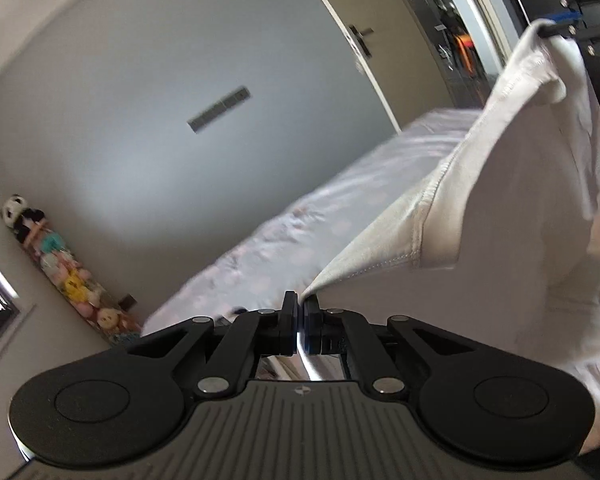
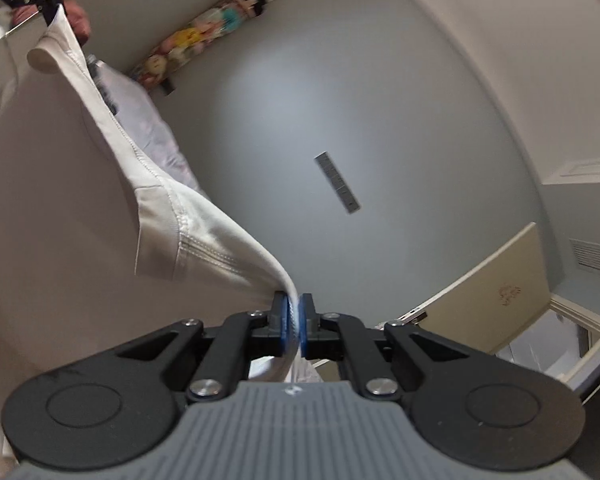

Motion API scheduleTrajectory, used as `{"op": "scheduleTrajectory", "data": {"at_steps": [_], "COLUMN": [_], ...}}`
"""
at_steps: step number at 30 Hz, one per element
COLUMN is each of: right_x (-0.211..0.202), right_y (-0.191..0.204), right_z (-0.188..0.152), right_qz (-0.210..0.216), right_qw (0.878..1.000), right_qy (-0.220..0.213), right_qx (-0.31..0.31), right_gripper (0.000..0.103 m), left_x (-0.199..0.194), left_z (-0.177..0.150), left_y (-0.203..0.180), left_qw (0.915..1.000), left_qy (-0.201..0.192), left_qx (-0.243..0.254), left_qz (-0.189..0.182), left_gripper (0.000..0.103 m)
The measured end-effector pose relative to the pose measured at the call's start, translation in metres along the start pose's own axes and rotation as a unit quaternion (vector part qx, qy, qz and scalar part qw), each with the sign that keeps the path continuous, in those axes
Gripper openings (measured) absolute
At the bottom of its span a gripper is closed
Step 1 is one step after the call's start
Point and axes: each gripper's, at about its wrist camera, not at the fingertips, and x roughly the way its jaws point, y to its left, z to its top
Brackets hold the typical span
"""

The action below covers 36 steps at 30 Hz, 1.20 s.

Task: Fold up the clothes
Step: 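Lift the white shirt off the bed with both grippers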

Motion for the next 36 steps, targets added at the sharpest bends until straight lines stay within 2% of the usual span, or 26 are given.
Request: {"op": "scheduleTrajectory", "data": {"at_steps": [1,4,7,11,13,15,17,19,24,26,29,32,36], "right_x": [-0.006,-0.022,-0.031,-0.048,-0.061,-0.074,-0.082,-0.083,-0.091,-0.104,-0.13,-0.154,-0.179], "right_y": [-0.007,-0.018,-0.046,-0.1,-0.111,-0.107,-0.097,-0.093,-0.119,-0.116,-0.111,-0.11,-0.112], "right_z": [0.009,0.027,0.04,0.059,0.07,0.078,0.082,0.078,0.061,0.063,0.06,0.051,0.045], "right_qz": [-0.003,-0.025,-0.068,-0.098,-0.101,-0.084,-0.074,-0.097,-0.146,-0.166,-0.17,-0.176,-0.209], "right_qw": [1.0,0.999,0.996,0.985,0.983,0.986,0.988,0.987,0.969,0.967,0.967,0.964,0.956], "right_qy": [-0.011,-0.033,-0.046,-0.068,-0.086,-0.101,-0.107,-0.106,-0.11,-0.125,-0.148,-0.167,-0.185], "right_qx": [0.004,-0.011,0.017,0.124,0.13,0.104,0.084,0.073,0.164,0.145,0.12,0.109,0.089], "right_gripper": [0.006,0.006,0.006,0.006,0.006,0.006,0.006,0.006,0.006,0.006,0.006,0.007,0.007], "left_x": [-0.012,-0.046,-0.076,-0.106,-0.118,-0.13,-0.14,-0.144,-0.154,-0.157,-0.166,-0.184,-0.204], "left_z": [0.012,0.041,0.067,0.098,0.109,0.117,0.121,0.119,0.112,0.111,0.106,0.1,0.109], "left_y": [0.015,0.05,0.049,0.034,0.04,0.055,0.058,0.046,0.013,0.011,0.02,0.027,0.025], "left_qw": [0.9995,0.9949,0.9933,0.9884,0.9839,0.9801,0.9786,0.9801,0.9781,0.9776,0.9764,0.9729,0.9663], "left_qy": [-0.019,-0.064,-0.095,-0.131,-0.148,-0.162,-0.168,-0.164,-0.176,-0.179,-0.19,-0.211,-0.242], "left_qx": [-0.017,-0.068,-0.046,0.005,-0.001,-0.032,-0.044,-0.016,0.029,0.028,0.006,-0.011,-0.006], "left_qz": [0.019,0.037,0.047,0.076,0.1,0.11,0.111,0.111,0.108,0.108,0.103,0.094,0.086], "left_gripper": [0.002,0.001,0.001,0.001,0.001,0.001,0.001,0.001,0.001,0.001,0.001,0.001,0.001]}}
